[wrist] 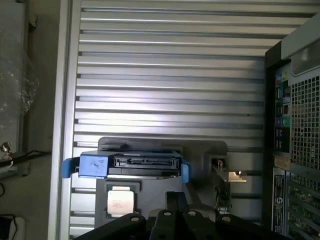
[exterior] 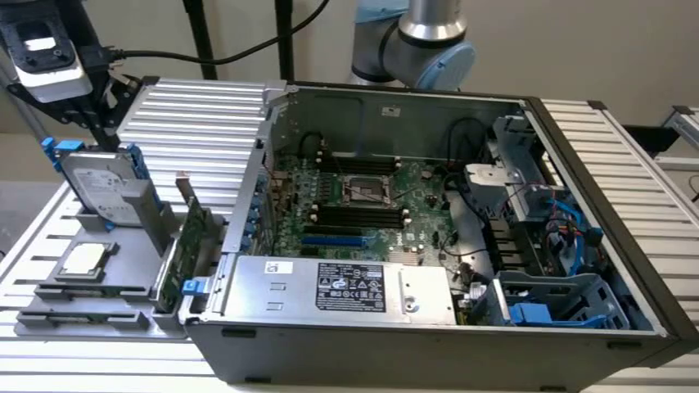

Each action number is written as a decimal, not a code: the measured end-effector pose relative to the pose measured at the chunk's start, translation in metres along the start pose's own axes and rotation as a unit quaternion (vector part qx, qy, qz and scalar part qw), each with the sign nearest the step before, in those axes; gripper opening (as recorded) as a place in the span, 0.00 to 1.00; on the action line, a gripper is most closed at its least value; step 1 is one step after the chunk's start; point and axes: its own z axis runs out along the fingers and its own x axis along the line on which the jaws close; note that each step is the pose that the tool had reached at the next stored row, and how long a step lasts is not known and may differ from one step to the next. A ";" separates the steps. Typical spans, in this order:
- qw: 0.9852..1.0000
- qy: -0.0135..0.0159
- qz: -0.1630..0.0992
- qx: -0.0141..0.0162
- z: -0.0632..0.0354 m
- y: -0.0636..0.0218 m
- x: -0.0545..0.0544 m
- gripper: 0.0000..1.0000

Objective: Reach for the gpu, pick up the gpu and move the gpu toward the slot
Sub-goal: 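Reach for the gpu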

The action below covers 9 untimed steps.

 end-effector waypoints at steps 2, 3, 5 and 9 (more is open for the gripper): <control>1.000 0.000 0.000 0.000 -0.0001 -0.0016 -0.003 0.11; 1.000 0.000 0.000 0.000 -0.0001 -0.0026 -0.005 0.11; 1.000 0.000 0.000 0.000 -0.0003 -0.0051 -0.012 0.11; 1.000 0.000 0.000 0.000 -0.0005 -0.0143 -0.023 0.11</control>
